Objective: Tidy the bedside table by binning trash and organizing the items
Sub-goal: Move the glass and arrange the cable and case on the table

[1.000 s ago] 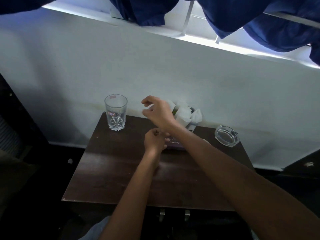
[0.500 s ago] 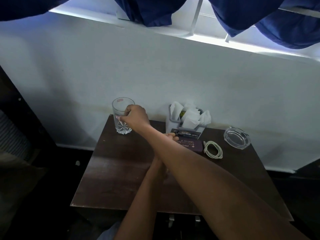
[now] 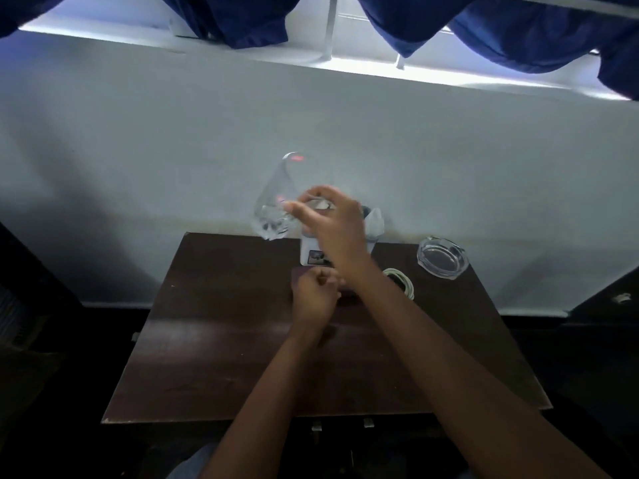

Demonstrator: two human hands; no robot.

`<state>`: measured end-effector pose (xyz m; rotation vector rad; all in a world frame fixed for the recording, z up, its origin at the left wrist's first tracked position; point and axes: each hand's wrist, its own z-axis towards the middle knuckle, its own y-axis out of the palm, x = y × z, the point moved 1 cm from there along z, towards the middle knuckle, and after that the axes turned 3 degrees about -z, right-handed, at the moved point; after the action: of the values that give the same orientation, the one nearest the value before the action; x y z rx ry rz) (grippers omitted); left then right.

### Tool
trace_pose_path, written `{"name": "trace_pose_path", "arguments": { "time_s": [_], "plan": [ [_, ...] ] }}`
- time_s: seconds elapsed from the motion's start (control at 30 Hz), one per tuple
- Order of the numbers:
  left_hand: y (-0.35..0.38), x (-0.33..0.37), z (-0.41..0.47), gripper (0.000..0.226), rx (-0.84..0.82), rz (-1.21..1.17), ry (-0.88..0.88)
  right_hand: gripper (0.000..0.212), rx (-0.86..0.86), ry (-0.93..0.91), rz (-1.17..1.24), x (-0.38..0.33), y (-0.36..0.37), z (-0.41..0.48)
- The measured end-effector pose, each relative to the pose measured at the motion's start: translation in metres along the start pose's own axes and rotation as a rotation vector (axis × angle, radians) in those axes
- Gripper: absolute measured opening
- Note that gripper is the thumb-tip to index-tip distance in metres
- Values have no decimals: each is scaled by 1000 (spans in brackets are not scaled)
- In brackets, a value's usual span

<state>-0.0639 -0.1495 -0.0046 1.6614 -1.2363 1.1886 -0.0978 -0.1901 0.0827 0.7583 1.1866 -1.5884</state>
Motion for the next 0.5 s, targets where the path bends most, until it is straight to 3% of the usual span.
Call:
{"name": "trace_pose_path", "arguments": {
  "time_s": [0.1,0.23,0.3,0.37,0.5],
  "plan": [
    [12,-4,-4,19,-36,118,70,20,166,42,26,14,-52,-4],
    [36,-5,-14,21,-46,462,180,21,415,96,-73,45,-119,-8],
    [48,-4,-22,25,-60,584,262,33,511,133,-132,65,-149,-7],
    [60,-5,-27,27,-87,638,297,45,574,165,-189,85,-172,-5],
    [77,-11,-27,29,-140,661,290,38,625,223,-262,106,-196,-3]
  ]
}}
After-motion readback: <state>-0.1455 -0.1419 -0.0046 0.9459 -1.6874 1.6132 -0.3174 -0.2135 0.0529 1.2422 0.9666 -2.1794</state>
